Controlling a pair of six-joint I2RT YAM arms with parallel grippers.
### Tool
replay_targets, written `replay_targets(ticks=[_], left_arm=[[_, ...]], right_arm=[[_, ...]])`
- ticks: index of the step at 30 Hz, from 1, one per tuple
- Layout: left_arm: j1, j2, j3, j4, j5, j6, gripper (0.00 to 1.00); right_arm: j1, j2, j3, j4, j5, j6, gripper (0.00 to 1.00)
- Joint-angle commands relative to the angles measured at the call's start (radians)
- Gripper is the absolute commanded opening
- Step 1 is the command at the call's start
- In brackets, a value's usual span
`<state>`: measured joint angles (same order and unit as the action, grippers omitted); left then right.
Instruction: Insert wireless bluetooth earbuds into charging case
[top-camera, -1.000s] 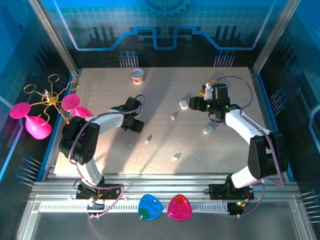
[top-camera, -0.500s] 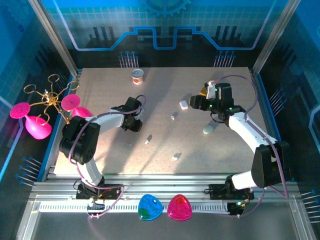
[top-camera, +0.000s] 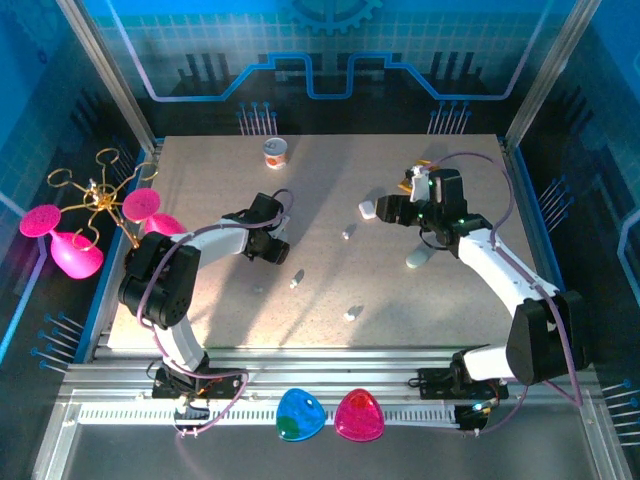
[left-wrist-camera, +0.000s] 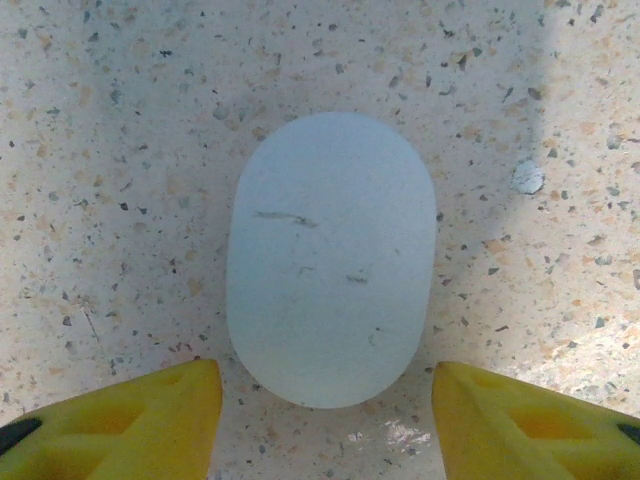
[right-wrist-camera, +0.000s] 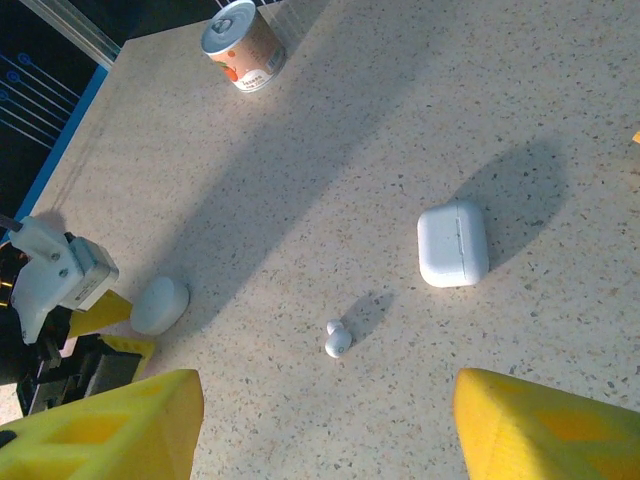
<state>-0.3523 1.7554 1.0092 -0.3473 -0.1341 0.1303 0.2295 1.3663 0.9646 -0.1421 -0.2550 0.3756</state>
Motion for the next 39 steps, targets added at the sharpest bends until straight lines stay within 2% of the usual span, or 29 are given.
replay_targets(ticks=[1, 5, 8, 12, 17, 24, 27, 31, 34, 39], left_arm=[[0.004, 0.03, 0.029, 0.006, 0.009, 0.015, 0.58], [0.005, 0.055, 0.06, -0.007, 0.016, 0.021, 0.55], [0.004, 0.072, 0.078, -0.024, 0.035, 0.019, 0.45], [0.004, 0.074, 0.077, -0.02, 0.036, 0.022, 0.38], [0.004, 0.063, 0.073, -0.016, 0.033, 0.032, 0.25], [-0.018, -0.082, -0.009, 0.1, 0.067, 0.084, 0.24], [-0.039, -0.157, -0.052, 0.178, 0.127, 0.114, 0.24], [-0.056, -0.228, -0.105, 0.29, 0.265, 0.158, 0.2], [-0.084, -0.264, -0.15, 0.371, 0.356, 0.222, 0.19], [-0.109, -0.318, -0.211, 0.498, 0.493, 0.234, 0.19]], right_arm=[[0.014, -0.022, -0.012, -0.01, -0.022, -0.005, 0.65], [0.014, -0.02, -0.015, -0.008, -0.022, -0.003, 0.65], [0.014, -0.019, -0.015, -0.007, -0.02, -0.001, 0.65], [0.017, -0.016, -0.017, -0.004, -0.025, 0.0, 0.65], [0.023, -0.015, -0.013, -0.006, -0.045, 0.009, 0.65], [0.041, -0.041, -0.011, -0.031, -0.108, 0.043, 0.65], [0.05, -0.059, -0.012, -0.04, -0.144, 0.07, 0.65], [0.063, -0.073, -0.008, -0.045, -0.221, 0.13, 0.65], [0.078, -0.067, 0.001, -0.043, -0.298, 0.182, 0.64], [0.111, -0.041, -0.012, 0.02, -0.437, 0.287, 0.65]])
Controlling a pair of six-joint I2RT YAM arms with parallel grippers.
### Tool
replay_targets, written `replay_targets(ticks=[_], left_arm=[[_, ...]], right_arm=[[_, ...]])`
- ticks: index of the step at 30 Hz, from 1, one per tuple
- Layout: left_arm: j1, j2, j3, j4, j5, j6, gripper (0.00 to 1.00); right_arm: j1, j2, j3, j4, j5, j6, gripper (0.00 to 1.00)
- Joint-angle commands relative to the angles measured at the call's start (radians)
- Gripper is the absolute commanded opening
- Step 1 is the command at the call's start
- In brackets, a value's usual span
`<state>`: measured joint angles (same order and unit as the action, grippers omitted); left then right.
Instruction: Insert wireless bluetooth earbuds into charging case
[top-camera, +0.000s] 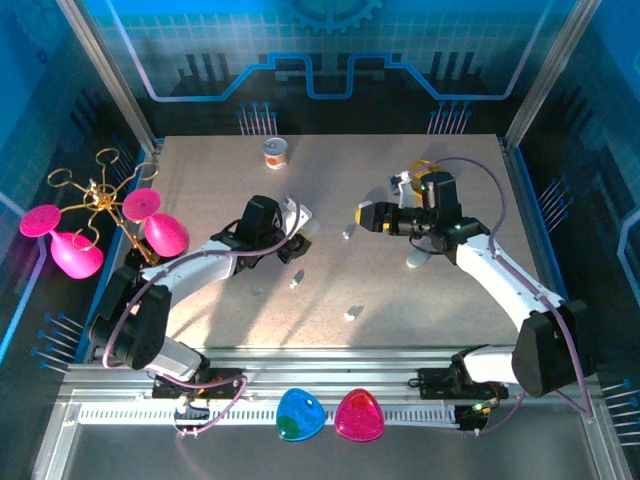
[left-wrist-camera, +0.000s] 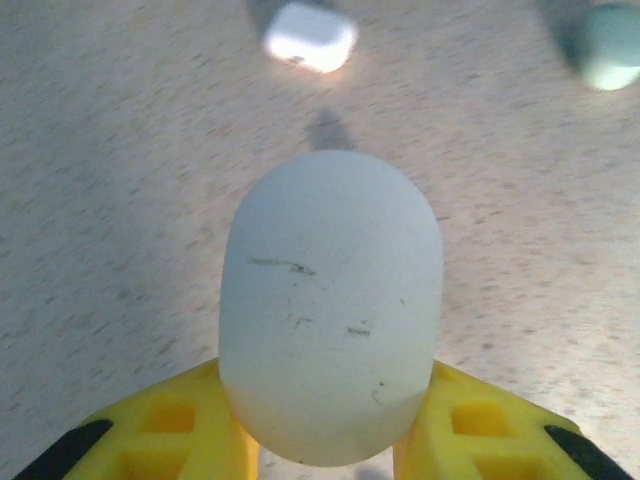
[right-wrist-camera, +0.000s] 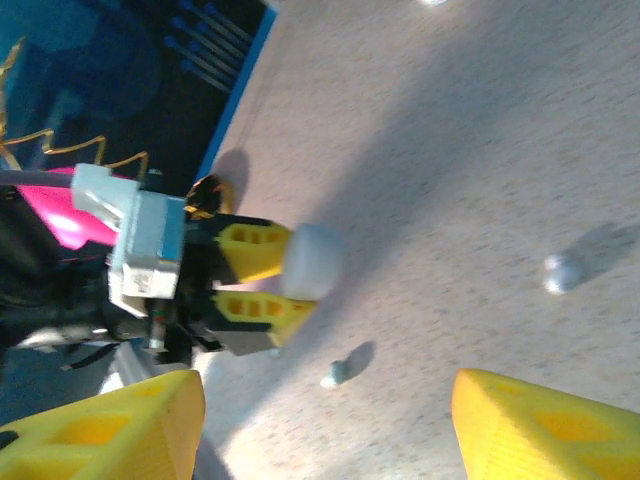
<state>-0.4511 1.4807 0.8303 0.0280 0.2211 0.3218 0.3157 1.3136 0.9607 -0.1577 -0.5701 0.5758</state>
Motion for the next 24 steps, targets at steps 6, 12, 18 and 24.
replay_targets(ticks=[6, 12, 18, 24], left_arm=[[-0.027, -0.085, -0.063, 0.182, 0.242, 0.073, 0.19], [-0.044, -0.113, -0.078, 0.197, 0.289, 0.112, 0.19], [-0.059, -0.132, -0.092, 0.191, 0.304, 0.144, 0.2], [-0.067, -0.15, -0.103, 0.195, 0.312, 0.166, 0.2]], right_arm=[[0.102, 0.055, -0.024, 0.093, -0.183, 0.155, 0.65], [0.131, 0.099, -0.04, 0.146, -0.175, 0.2, 0.64], [0.141, 0.134, -0.03, 0.164, -0.187, 0.216, 0.57], [0.143, 0.147, -0.034, 0.183, -0.201, 0.24, 0.33]])
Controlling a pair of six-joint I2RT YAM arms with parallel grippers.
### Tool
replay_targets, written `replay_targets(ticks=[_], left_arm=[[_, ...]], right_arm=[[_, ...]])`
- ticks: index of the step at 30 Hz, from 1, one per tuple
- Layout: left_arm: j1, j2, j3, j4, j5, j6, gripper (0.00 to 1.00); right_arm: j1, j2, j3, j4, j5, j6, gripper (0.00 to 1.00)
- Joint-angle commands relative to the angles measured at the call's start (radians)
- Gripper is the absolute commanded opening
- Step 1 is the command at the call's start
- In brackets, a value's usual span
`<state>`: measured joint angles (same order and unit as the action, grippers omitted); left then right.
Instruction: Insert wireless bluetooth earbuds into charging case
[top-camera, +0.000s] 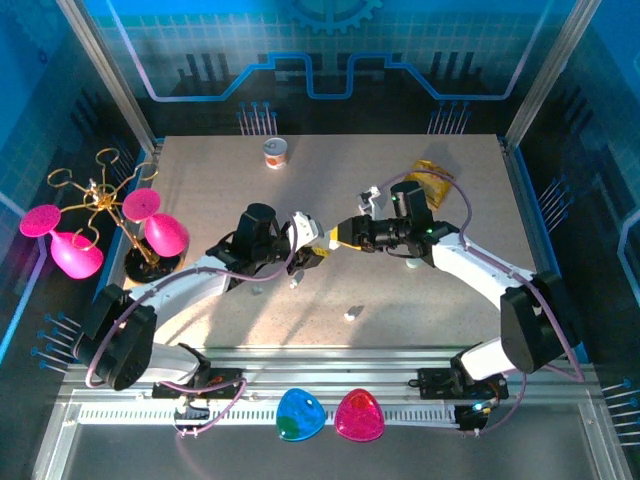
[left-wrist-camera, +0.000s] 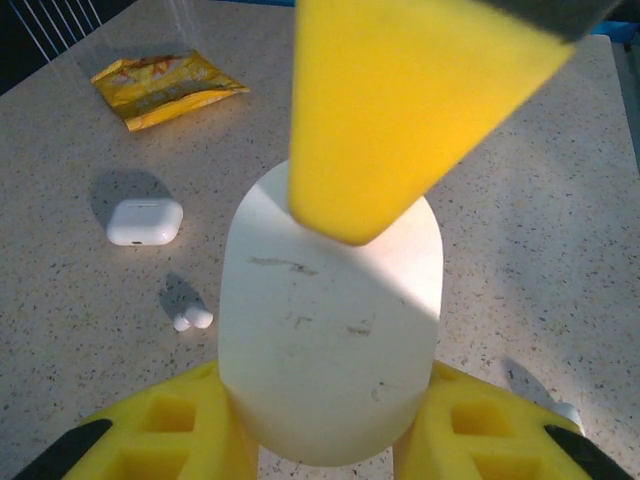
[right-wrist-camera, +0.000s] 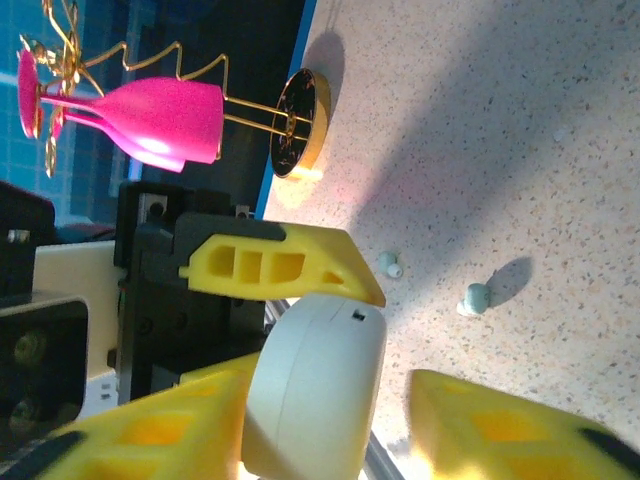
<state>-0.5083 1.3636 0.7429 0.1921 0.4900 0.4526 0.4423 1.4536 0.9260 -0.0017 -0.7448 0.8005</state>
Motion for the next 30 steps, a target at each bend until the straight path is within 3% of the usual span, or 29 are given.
replay_targets(ticks=[1, 4, 8, 11, 13, 16, 21, 30], left_arm=[[-0.01, -0.036, -0.017, 0.035, 0.042, 0.035, 0.21], [-0.013, -0.041, -0.023, 0.053, 0.038, 0.031, 0.23], [-0.015, -0.044, -0.033, 0.083, 0.031, 0.021, 0.29], [-0.014, -0.05, -0.057, 0.158, 0.021, -0.012, 0.45], [-0.015, -0.059, -0.087, 0.248, 0.018, -0.05, 0.64], [-0.014, -0.067, -0.147, 0.44, 0.003, -0.142, 0.85], [-0.014, -0.04, -0.234, 0.801, 0.009, -0.294, 0.9], [-0.016, 0.072, -0.264, 1.17, -0.011, -0.404, 0.92]], right_arm=[[0.016, 0.005, -0.001, 0.028, -0.029, 0.018, 0.27], [0.018, -0.007, -0.008, 0.036, -0.033, 0.03, 0.13], [0.016, -0.03, -0.018, 0.041, -0.026, 0.039, 0.12], [0.011, -0.049, -0.035, 0.086, -0.032, 0.069, 0.12], [-0.002, -0.065, -0.07, 0.168, -0.047, 0.122, 0.13], [-0.025, -0.084, -0.112, 0.306, -0.084, 0.213, 0.14], [-0.06, -0.114, -0.162, 0.468, -0.137, 0.342, 0.15], [-0.1, -0.188, -0.239, 0.746, -0.163, 0.58, 0.14]])
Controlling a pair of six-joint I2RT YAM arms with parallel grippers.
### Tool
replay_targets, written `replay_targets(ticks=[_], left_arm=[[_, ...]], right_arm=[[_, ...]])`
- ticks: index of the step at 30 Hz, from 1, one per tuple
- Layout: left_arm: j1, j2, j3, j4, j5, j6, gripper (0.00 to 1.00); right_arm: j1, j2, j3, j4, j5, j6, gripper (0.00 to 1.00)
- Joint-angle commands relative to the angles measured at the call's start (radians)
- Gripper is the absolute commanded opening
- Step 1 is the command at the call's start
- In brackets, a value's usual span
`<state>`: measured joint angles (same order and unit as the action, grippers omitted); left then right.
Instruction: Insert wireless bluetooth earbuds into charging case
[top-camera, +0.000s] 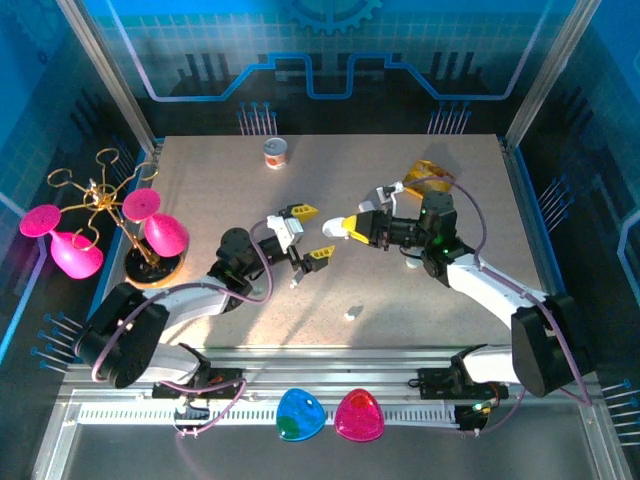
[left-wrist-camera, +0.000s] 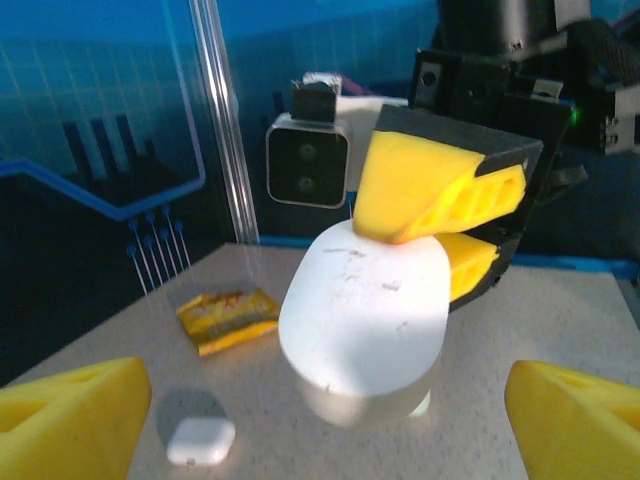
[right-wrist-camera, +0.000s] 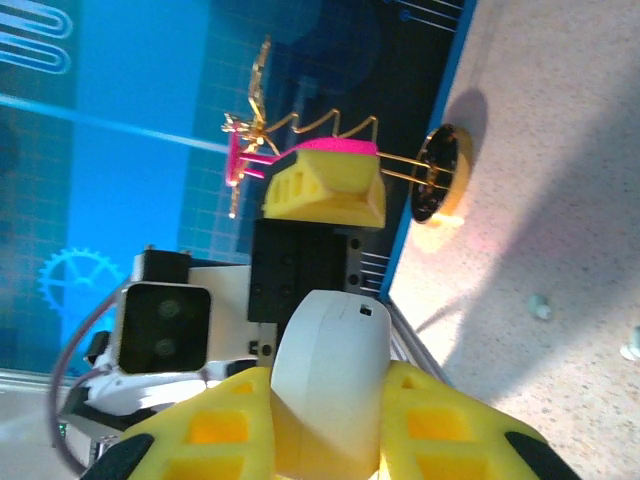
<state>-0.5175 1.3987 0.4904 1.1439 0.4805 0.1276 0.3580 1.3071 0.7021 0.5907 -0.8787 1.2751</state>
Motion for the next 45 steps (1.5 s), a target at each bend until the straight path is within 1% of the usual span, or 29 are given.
replay_targets(ticks=[1, 4, 9, 12, 16, 20, 26, 33, 38, 41, 43, 45], left_arm=[[-0.007, 0.057, -0.006, 0.257, 0.005, -0.102, 0.91], [-0.025, 0.081, 0.028, 0.257, 0.03, -0.116, 0.89], [-0.05, 0.096, 0.064, 0.257, 0.031, -0.124, 0.85], [-0.06, 0.1, 0.088, 0.258, 0.028, -0.134, 0.82], [-0.065, 0.112, 0.122, 0.258, 0.036, -0.145, 0.79], [-0.067, 0.125, 0.154, 0.258, 0.069, -0.171, 0.75], [-0.078, 0.134, 0.177, 0.258, 0.097, -0.179, 0.63], [-0.085, 0.132, 0.19, 0.258, 0.128, -0.207, 0.56], [-0.086, 0.134, 0.194, 0.258, 0.135, -0.213, 0.54], [-0.088, 0.137, 0.194, 0.258, 0.139, -0.211, 0.48], [-0.087, 0.139, 0.194, 0.258, 0.142, -0.211, 0.48], [-0.087, 0.14, 0.194, 0.258, 0.14, -0.211, 0.51]], right_arm=[[-0.017, -0.053, -0.02, 0.167, -0.024, 0.119, 0.14], [-0.023, -0.072, -0.035, 0.227, -0.01, 0.173, 0.14], [-0.031, -0.055, -0.066, 0.454, 0.016, 0.341, 0.14], [-0.031, -0.043, -0.078, 0.517, 0.035, 0.397, 0.14], [-0.03, -0.045, -0.088, 0.528, 0.051, 0.423, 0.14], [-0.028, -0.049, -0.098, 0.535, 0.059, 0.442, 0.13], [-0.022, -0.047, -0.111, 0.571, 0.069, 0.464, 0.13], [-0.019, -0.031, -0.113, 0.593, 0.067, 0.477, 0.13], [-0.019, -0.024, -0.115, 0.594, 0.063, 0.473, 0.13], [-0.019, -0.017, -0.115, 0.604, 0.061, 0.478, 0.13], [-0.019, -0.014, -0.115, 0.606, 0.059, 0.48, 0.13], [-0.018, -0.014, -0.116, 0.6, 0.055, 0.474, 0.13]])
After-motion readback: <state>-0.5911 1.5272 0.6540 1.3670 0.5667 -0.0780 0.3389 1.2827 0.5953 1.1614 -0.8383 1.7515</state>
